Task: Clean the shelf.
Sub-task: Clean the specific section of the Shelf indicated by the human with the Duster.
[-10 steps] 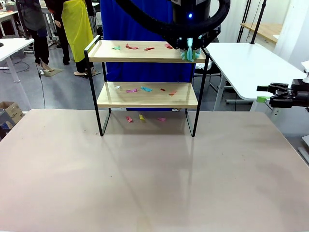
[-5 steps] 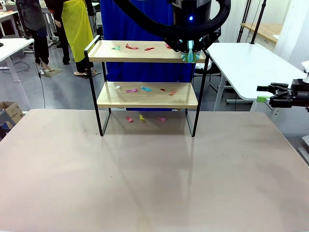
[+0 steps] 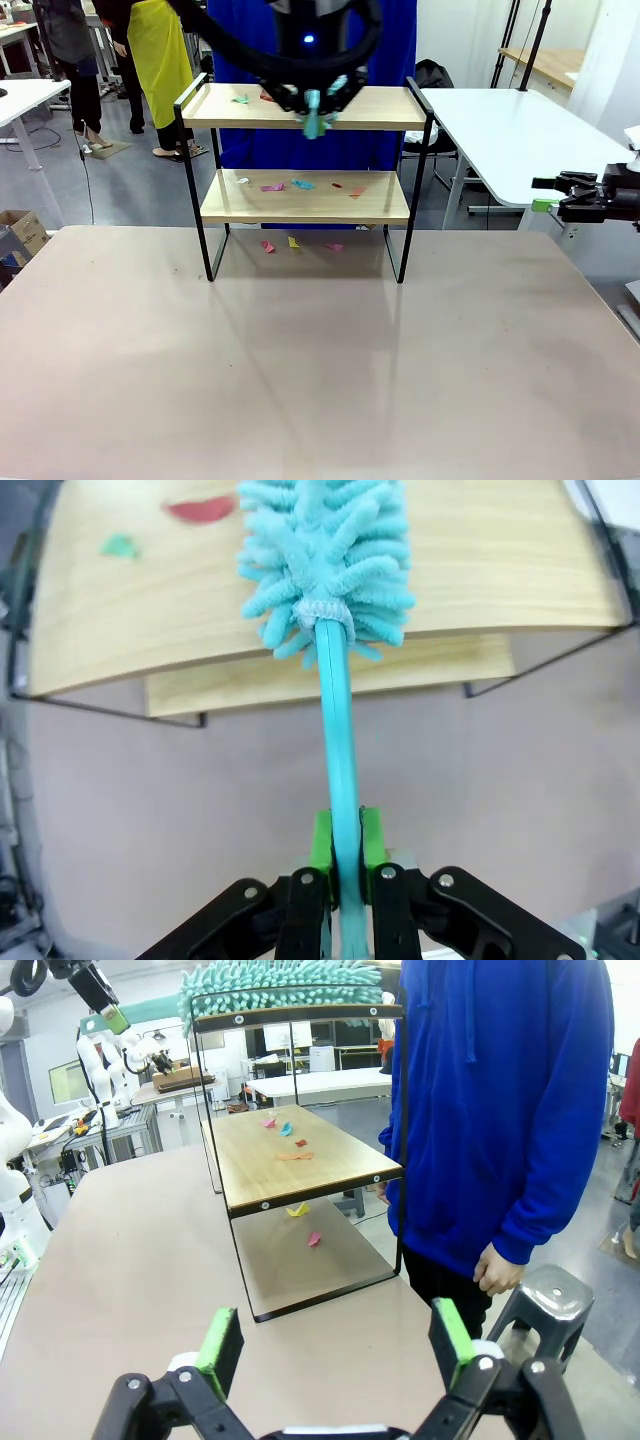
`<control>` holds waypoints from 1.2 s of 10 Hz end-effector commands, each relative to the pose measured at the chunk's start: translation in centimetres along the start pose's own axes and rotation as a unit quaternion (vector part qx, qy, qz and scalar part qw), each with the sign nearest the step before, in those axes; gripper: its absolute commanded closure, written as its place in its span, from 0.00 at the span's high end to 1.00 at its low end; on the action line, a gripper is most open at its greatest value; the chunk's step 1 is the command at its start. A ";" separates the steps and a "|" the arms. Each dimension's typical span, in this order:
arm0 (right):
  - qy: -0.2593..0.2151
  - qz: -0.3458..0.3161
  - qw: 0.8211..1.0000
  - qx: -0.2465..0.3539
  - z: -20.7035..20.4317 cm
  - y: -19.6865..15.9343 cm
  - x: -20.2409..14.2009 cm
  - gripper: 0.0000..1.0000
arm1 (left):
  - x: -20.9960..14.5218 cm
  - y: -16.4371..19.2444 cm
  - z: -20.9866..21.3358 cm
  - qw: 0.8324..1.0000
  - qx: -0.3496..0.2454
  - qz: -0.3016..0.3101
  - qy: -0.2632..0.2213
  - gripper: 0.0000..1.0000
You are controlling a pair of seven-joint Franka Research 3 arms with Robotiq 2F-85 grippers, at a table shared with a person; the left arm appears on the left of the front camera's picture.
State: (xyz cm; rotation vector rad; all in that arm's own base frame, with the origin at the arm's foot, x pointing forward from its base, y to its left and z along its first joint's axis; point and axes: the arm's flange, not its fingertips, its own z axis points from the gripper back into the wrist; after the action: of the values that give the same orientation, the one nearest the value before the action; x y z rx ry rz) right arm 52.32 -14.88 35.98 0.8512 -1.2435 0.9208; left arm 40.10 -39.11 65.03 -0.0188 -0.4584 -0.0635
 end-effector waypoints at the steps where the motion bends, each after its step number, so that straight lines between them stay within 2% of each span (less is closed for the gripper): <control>1: 0.011 -0.005 1.000 -0.003 -0.1 0.0 0.5 1.00 | -2.2 6.0 -0.1 0.999 0.043 0.006 0.025 0.13; 3: 0.011 -0.005 1.000 -0.003 -0.1 0.0 0.5 1.00 | -2.8 11.1 0.3 0.992 0.124 0.010 0.025 0.13; 5: 0.011 -0.005 1.000 -0.003 -0.1 0.0 0.5 1.00 | -3.2 14.1 0.8 0.984 0.175 -0.010 0.013 0.13; 7: 0.011 -0.005 1.000 -0.003 -0.1 0.0 0.5 1.00 | -3.9 14.9 2.3 0.986 0.160 -0.020 -0.031 0.13; 8: 0.011 -0.005 1.000 -0.003 -0.1 0.0 0.5 1.00 | -4.3 14.3 3.1 0.991 0.118 -0.040 -0.052 0.13; 9: 0.011 -0.005 1.000 -0.003 -0.1 0.0 0.5 1.00 | -3.1 13.4 1.8 0.988 0.151 -0.022 -0.002 0.13; 10: 0.011 -0.005 1.000 -0.003 -0.1 0.0 0.5 1.00 | -3.1 13.4 1.8 0.988 0.151 -0.022 -0.002 0.13; 12: 0.011 -0.005 1.000 -0.003 -0.1 0.0 0.5 1.00 | -3.8 13.5 4.5 0.992 0.112 -0.037 -0.050 0.13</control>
State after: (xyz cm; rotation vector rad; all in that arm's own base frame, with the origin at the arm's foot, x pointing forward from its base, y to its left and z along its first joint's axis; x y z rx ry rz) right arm 52.32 -14.89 35.97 0.8516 -1.2442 0.9203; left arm 36.68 -26.36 65.87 0.2580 -0.5185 -0.0697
